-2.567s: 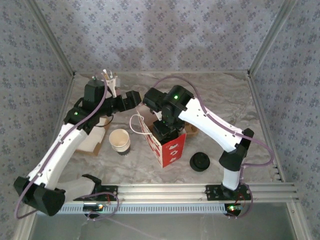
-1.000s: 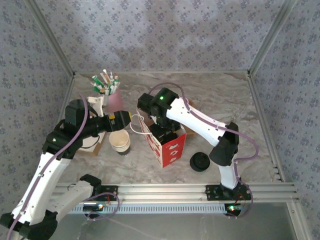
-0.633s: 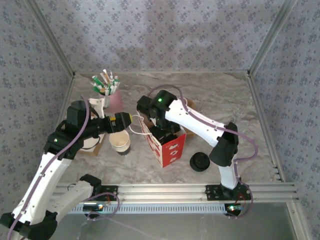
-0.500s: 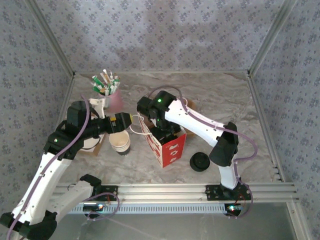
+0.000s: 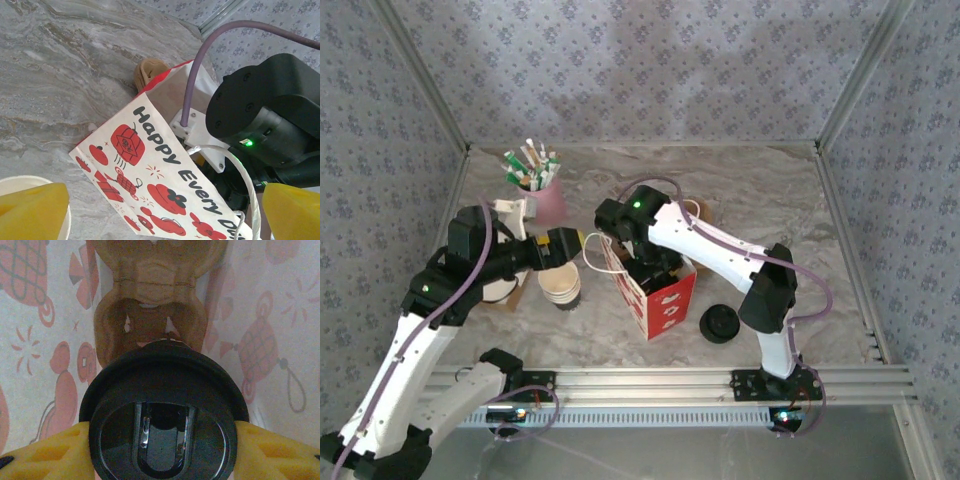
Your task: Pack the takeout coffee
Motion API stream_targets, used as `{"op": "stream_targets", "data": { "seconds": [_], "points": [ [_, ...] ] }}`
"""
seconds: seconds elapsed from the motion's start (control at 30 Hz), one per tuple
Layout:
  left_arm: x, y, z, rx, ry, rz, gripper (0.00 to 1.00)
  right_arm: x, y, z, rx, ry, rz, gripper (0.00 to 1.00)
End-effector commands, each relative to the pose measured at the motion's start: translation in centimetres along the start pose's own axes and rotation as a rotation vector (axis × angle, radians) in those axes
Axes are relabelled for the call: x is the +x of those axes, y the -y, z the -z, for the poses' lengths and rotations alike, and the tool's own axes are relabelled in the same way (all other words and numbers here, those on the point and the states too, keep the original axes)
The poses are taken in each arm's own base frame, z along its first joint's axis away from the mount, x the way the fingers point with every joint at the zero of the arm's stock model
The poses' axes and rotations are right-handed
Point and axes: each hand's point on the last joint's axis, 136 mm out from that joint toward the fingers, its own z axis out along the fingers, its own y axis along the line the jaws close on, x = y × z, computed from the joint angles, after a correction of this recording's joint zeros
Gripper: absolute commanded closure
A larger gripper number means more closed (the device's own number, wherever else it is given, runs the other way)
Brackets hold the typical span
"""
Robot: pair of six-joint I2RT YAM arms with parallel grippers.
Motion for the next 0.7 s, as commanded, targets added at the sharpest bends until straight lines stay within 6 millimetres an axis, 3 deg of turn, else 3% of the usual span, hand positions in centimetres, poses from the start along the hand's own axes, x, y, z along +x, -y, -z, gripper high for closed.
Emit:
{"op": "stream_targets", "data": {
  "seconds": [0.0,0.37,0.67],
  "points": [
    [-0.6,1.6,1.4,0.041,0.026,-0.015,0.0,1.1,0.1,1.1,-0.025,0.012,0.005,0.39],
    [-0.2,2.1,3.6,-0.031,-0.008,-0.088,0.01,1.1,0.2,1.3,-0.059,0.039,0.011,0.39],
    [1.2,2.6,2.3,-0.076,-0.101,-0.183,0.01,0.8,0.5,1.0,-0.078,0.043,0.01,0.39]
  ]
}}
